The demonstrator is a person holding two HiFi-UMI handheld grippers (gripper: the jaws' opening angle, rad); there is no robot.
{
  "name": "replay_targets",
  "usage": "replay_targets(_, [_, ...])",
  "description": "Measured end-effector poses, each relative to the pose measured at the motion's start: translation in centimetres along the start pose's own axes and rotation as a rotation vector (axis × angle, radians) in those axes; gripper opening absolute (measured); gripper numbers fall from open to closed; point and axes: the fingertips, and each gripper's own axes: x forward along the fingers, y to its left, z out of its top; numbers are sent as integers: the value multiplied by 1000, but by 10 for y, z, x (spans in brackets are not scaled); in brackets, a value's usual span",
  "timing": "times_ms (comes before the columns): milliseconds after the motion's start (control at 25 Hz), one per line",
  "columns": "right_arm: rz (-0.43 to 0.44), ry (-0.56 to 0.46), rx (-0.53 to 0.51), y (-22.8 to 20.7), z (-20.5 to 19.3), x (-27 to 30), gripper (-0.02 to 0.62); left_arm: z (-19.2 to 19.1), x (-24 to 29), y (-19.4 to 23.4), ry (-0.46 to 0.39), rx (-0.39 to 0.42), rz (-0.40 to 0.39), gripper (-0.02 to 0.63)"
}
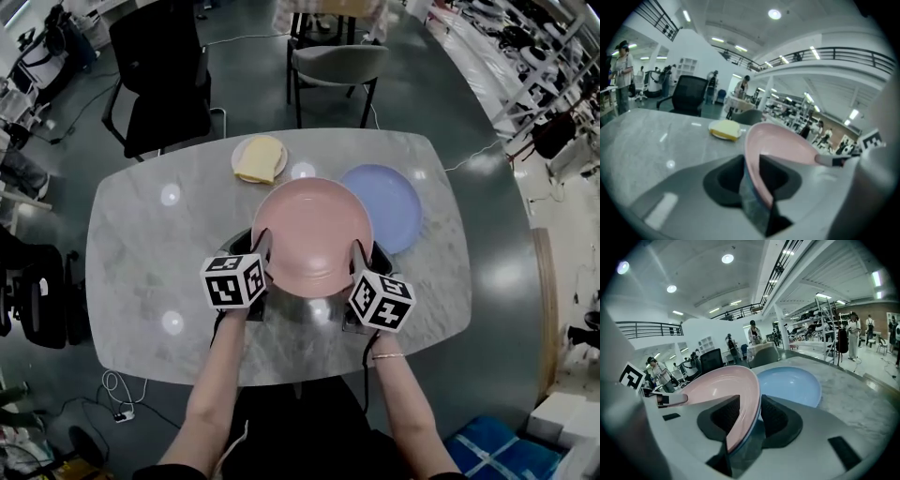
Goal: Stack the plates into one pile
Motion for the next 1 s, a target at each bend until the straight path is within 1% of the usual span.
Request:
replay_targets(240, [-47, -16, 33, -67, 9, -10, 132, -8, 42, -58, 30, 28, -43, 104])
replay_targets(480, [-86, -17, 47, -115, 16, -9, 132, -11, 78, -96, 57, 40, -68, 103])
replay_targets(680, [-112, -20, 30, -145, 24, -1, 132, -6, 106, -119, 60, 55, -74, 103])
replay_targets(1000, [-146, -17, 20, -174, 31, 21, 132, 2, 143, -132, 68, 88, -79, 101])
